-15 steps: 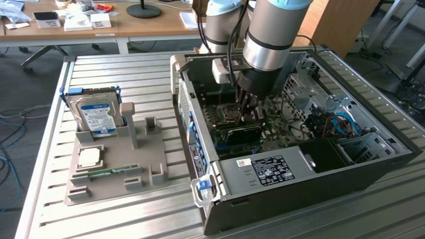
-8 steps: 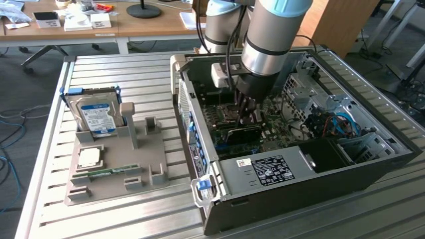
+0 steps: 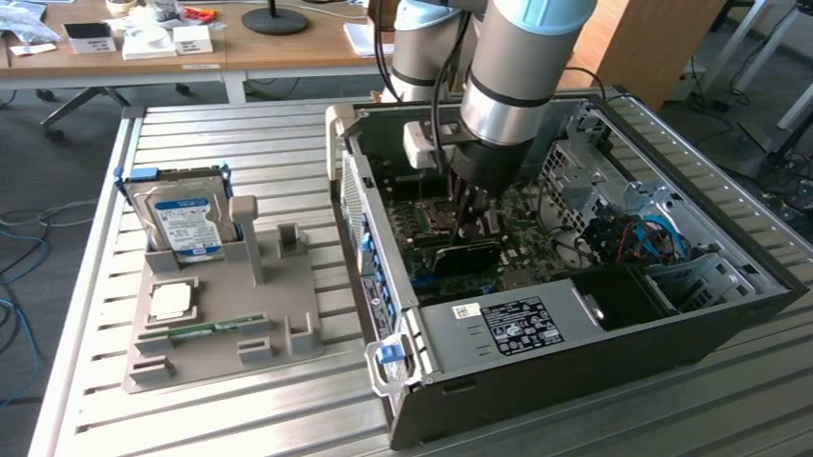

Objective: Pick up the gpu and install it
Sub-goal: 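Press down on the gpu until it lock into place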

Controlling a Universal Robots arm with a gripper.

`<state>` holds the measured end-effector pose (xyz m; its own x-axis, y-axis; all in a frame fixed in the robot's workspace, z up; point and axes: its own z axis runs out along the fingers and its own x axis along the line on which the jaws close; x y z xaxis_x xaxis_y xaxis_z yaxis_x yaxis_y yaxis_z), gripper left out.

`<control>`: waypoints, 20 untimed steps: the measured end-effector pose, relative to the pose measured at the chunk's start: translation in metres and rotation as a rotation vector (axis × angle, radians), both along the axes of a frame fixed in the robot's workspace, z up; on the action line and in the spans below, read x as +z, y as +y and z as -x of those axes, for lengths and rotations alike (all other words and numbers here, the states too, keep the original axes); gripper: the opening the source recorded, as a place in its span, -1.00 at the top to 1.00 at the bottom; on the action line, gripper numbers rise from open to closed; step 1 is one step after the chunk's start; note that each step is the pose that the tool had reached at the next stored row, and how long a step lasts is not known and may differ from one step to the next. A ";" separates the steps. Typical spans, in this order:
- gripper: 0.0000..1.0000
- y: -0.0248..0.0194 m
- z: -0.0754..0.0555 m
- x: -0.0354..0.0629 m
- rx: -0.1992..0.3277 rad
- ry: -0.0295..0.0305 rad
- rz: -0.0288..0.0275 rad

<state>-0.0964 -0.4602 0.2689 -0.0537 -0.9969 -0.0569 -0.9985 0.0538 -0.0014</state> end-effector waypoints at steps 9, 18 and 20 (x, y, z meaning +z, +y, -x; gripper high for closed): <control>0.79 0.0003 0.000 -0.0039 0.000 0.0001 0.0001; 0.79 0.0004 0.000 -0.0069 0.000 0.0001 0.0002; 0.79 0.0004 0.000 -0.0070 0.000 0.0001 0.0001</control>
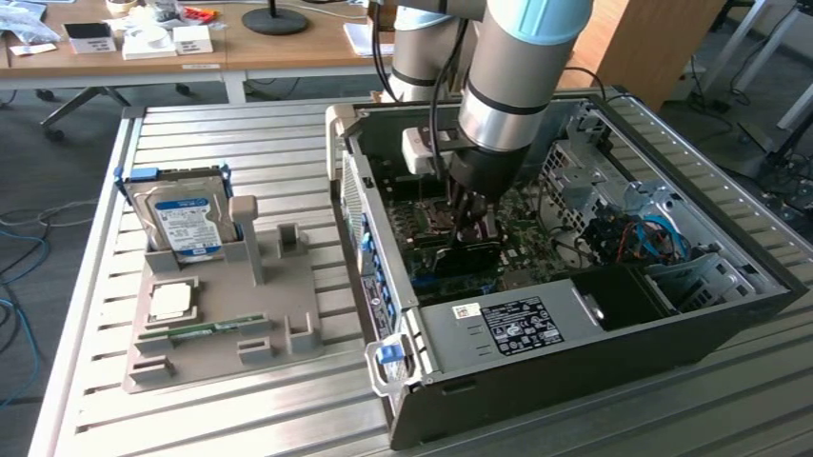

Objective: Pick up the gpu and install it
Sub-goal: 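Press down on the gpu until it lock into place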

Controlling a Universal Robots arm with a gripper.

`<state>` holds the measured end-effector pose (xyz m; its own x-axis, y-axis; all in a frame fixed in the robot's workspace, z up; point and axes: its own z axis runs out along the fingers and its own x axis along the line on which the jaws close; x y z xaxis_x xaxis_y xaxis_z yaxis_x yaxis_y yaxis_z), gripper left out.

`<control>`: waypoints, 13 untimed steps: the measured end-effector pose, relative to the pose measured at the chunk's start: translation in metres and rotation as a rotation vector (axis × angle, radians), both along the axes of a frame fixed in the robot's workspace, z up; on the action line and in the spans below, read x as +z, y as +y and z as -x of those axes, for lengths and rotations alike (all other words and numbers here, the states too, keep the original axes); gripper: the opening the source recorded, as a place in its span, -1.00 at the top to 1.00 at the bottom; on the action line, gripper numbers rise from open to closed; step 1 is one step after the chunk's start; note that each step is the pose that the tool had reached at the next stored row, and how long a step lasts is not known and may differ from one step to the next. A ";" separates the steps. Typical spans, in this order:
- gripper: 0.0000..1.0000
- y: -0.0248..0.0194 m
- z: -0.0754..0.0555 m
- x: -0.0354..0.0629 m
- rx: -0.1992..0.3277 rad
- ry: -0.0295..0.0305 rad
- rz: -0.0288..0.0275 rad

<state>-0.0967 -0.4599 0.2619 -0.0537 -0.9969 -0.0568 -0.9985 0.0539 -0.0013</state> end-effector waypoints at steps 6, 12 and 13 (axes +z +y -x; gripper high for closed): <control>0.79 0.0000 0.000 -0.0009 0.000 0.0001 0.0002; 0.79 0.0000 0.000 -0.0017 0.000 0.0001 0.0003; 0.79 0.0000 0.000 -0.0017 0.000 0.0000 0.0003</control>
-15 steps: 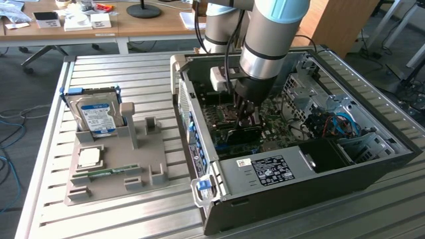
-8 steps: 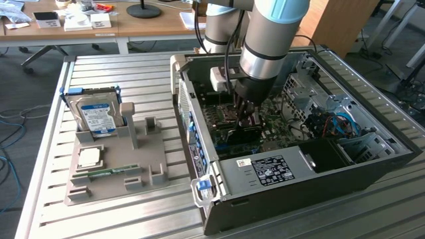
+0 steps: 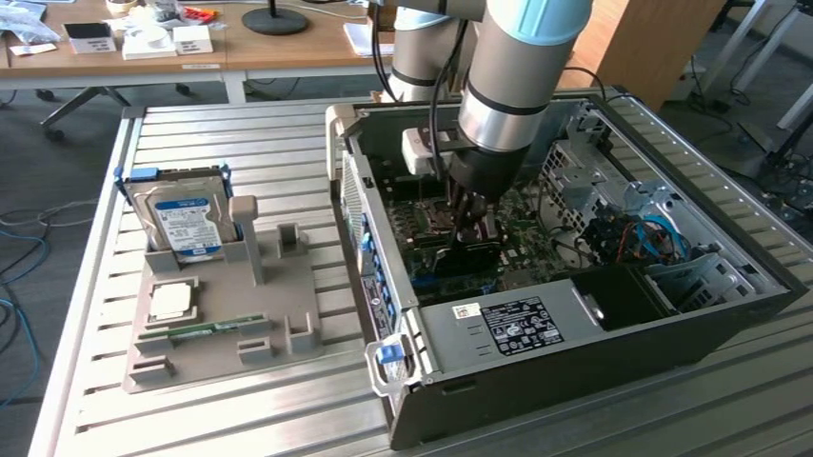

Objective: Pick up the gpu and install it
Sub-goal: 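Press down on the gpu until it lock into place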

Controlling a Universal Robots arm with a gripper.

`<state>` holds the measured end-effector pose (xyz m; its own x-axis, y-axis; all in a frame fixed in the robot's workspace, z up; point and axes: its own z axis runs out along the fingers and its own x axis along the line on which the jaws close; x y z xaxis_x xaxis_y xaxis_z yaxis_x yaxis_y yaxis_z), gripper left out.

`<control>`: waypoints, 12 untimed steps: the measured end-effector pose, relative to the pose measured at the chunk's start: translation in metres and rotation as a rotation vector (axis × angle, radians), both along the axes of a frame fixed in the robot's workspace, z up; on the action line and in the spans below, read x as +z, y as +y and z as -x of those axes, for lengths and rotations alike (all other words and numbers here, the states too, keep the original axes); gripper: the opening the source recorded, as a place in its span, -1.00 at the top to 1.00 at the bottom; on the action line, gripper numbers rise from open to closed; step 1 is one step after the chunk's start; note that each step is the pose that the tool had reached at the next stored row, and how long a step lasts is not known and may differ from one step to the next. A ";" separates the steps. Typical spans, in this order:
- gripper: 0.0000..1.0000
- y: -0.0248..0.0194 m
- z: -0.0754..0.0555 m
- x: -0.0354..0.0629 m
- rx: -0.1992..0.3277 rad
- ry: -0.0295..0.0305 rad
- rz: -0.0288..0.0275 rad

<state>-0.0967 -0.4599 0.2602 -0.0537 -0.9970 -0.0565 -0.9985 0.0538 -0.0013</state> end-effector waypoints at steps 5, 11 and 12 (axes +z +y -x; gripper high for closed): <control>0.79 0.0001 0.000 -0.0002 0.000 -0.0002 -0.0004; 0.79 0.0000 0.000 -0.0008 0.000 -0.0001 -0.0002; 0.79 0.0000 0.000 -0.0009 0.000 -0.0001 -0.0004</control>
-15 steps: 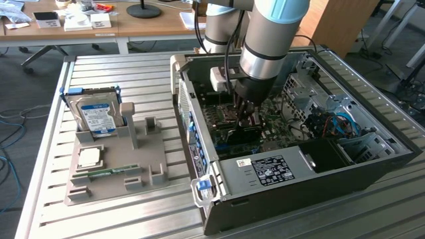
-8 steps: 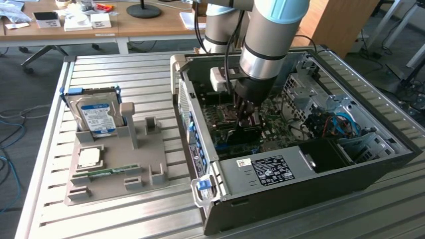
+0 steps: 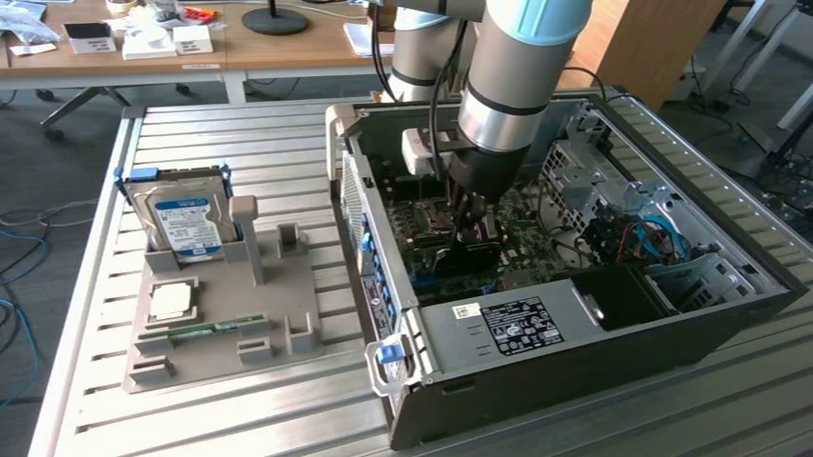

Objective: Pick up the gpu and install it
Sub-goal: 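Press down on the gpu until it lock into place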

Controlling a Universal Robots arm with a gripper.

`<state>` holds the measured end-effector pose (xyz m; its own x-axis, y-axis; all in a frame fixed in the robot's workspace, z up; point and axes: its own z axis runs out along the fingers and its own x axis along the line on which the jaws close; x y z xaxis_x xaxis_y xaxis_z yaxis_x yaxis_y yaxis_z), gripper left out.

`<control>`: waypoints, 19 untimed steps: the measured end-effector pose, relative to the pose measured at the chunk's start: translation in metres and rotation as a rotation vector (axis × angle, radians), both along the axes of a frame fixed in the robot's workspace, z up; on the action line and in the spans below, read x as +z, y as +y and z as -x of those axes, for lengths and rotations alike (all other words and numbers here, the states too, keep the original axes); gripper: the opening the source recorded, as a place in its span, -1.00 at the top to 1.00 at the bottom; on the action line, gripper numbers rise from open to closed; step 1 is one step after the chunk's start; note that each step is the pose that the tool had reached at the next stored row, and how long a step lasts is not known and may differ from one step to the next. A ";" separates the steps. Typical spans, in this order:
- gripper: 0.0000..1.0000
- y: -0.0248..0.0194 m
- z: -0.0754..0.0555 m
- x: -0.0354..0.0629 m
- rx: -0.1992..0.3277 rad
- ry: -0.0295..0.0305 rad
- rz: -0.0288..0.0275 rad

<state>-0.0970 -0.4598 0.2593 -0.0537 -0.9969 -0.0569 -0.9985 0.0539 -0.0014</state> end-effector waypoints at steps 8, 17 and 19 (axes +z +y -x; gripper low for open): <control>0.79 0.0001 0.000 0.0100 0.000 -0.0001 -0.0002; 0.79 0.0001 0.000 0.0404 0.000 -0.0001 -0.0001; 0.79 0.0001 0.000 0.0476 0.000 -0.0001 -0.0001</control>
<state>-0.0969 -0.4597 0.3069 -0.0538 -0.9969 -0.0570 -0.9985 0.0539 -0.0014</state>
